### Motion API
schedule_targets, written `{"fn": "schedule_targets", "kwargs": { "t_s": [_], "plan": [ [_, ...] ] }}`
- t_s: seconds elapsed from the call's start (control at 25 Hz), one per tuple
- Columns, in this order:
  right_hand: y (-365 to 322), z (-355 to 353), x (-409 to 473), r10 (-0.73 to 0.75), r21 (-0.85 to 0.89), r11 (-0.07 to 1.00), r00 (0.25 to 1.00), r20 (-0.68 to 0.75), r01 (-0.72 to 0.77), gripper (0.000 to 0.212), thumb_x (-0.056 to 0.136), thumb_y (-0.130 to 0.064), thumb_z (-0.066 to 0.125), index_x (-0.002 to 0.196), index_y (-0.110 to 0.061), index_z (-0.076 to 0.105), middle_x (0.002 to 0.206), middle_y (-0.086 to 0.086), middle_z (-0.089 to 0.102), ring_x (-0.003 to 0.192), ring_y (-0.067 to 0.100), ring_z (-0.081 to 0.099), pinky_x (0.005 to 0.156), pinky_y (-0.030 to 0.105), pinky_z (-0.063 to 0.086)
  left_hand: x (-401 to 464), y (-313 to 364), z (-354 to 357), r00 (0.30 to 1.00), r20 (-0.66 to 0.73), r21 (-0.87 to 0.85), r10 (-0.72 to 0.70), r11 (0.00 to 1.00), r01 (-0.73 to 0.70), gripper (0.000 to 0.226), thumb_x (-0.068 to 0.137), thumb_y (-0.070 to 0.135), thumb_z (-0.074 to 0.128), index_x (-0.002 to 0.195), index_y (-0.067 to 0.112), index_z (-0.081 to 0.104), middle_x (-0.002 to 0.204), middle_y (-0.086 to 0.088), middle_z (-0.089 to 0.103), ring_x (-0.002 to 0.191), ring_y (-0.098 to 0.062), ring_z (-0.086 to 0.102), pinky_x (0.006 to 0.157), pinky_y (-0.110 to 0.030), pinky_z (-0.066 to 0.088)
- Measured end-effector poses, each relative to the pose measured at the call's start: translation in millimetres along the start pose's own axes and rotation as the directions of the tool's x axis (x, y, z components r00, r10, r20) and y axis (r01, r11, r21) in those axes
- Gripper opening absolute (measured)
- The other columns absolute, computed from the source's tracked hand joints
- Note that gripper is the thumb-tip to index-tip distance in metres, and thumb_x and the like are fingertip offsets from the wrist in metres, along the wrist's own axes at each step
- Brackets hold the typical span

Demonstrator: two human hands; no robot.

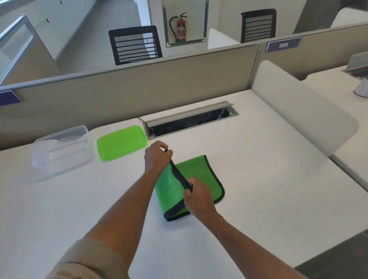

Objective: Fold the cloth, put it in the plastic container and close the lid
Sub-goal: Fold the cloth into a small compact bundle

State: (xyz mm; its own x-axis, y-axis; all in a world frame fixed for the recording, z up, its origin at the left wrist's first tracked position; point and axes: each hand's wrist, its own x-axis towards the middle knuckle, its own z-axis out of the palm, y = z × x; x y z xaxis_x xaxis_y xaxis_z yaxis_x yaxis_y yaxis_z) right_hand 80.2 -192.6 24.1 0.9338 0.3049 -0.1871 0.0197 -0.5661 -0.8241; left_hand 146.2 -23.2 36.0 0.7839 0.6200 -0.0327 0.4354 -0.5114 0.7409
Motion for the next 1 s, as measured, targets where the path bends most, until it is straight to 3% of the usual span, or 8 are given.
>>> {"fn": "schedule_targets", "kwargs": {
  "t_s": [0.12,0.24,0.44,0.72,0.84,0.92,1.0],
  "plan": [
    [19,-26,18,0.04,-0.021,0.999,0.999,0.015,-0.04,0.017,0.083,-0.001,0.044,0.094,-0.01,0.054,0.068,-0.002,0.051,0.053,0.009,0.044,0.044,0.019,0.032,1,20,28,1.0,0.004,-0.013,-0.015,1.0,0.015,0.018,0.081,0.025,0.069,0.098,0.017,0.068,0.085,-0.001,0.064,0.075,-0.015,0.057,0.069,-0.026,0.04],
    [39,-43,32,0.089,-0.026,0.996,0.996,0.02,-0.089,0.027,0.084,-0.003,0.045,0.107,-0.008,0.057,0.081,0.0,0.058,0.063,0.011,0.052,0.052,0.022,0.037,-2,37,56,1.0,0.005,-0.02,-0.03,0.999,0.03,0.02,0.082,0.025,0.068,0.101,0.016,0.066,0.084,0.0,0.062,0.073,-0.013,0.055,0.067,-0.024,0.038],
    [68,-64,47,0.156,-0.013,0.988,0.988,0.012,-0.156,0.02,0.08,0.001,0.044,0.09,-0.013,0.052,0.078,0.004,0.061,0.064,0.017,0.057,0.048,0.025,0.042,-3,49,90,0.998,0.047,-0.033,-0.042,0.999,0.044,0.021,0.085,0.022,0.067,0.104,0.016,0.065,0.089,-0.002,0.063,0.065,-0.004,0.054,0.052,-0.017,0.036],
    [94,-65,55,0.2,-0.06,0.978,0.98,0.0,-0.2,0.019,0.077,0.0,0.046,0.092,-0.011,0.052,0.082,0.008,0.063,0.067,0.021,0.058,0.05,0.029,0.042,-6,44,114,0.987,0.133,-0.102,-0.094,0.989,0.108,0.026,0.086,0.012,0.063,0.112,0.012,0.062,0.088,-0.005,0.069,0.064,-0.006,0.058,0.051,-0.02,0.044],
    [101,-65,55,0.23,-0.086,0.969,0.973,-0.018,-0.23,0.016,0.078,-0.002,0.047,0.091,-0.012,0.05,0.083,0.006,0.062,0.062,0.016,0.052,0.047,0.026,0.036,-9,38,123,0.948,0.304,-0.119,-0.091,0.984,0.132,0.037,0.085,0.008,0.065,0.122,0.009,0.06,0.104,-0.009,0.072,0.086,-0.017,0.067,0.067,-0.025,0.052],
    [104,-63,53,0.206,-0.109,0.972,0.978,-0.025,-0.207,0.012,0.082,-0.013,0.055,0.092,-0.015,0.048,0.083,0.005,0.061,0.064,0.016,0.053,0.049,0.025,0.034,-12,32,127,0.924,0.374,-0.112,-0.077,0.985,0.128,0.04,0.087,0.006,0.063,0.126,0.007,0.058,0.12,-0.011,0.067,0.106,-0.02,0.064,0.081,-0.027,0.052],
    [108,-61,51,0.17,-0.138,0.975,0.985,-0.021,-0.171,0.021,0.081,-0.022,0.061,0.094,-0.016,0.046,0.083,0.002,0.061,0.067,0.017,0.056,0.05,0.025,0.035,-15,29,127,0.905,0.422,-0.114,-0.053,0.987,0.112,0.042,0.089,0.004,0.056,0.131,0.008,0.055,0.13,-0.011,0.062,0.118,-0.02,0.059,0.092,-0.029,0.051]
  ]
}}
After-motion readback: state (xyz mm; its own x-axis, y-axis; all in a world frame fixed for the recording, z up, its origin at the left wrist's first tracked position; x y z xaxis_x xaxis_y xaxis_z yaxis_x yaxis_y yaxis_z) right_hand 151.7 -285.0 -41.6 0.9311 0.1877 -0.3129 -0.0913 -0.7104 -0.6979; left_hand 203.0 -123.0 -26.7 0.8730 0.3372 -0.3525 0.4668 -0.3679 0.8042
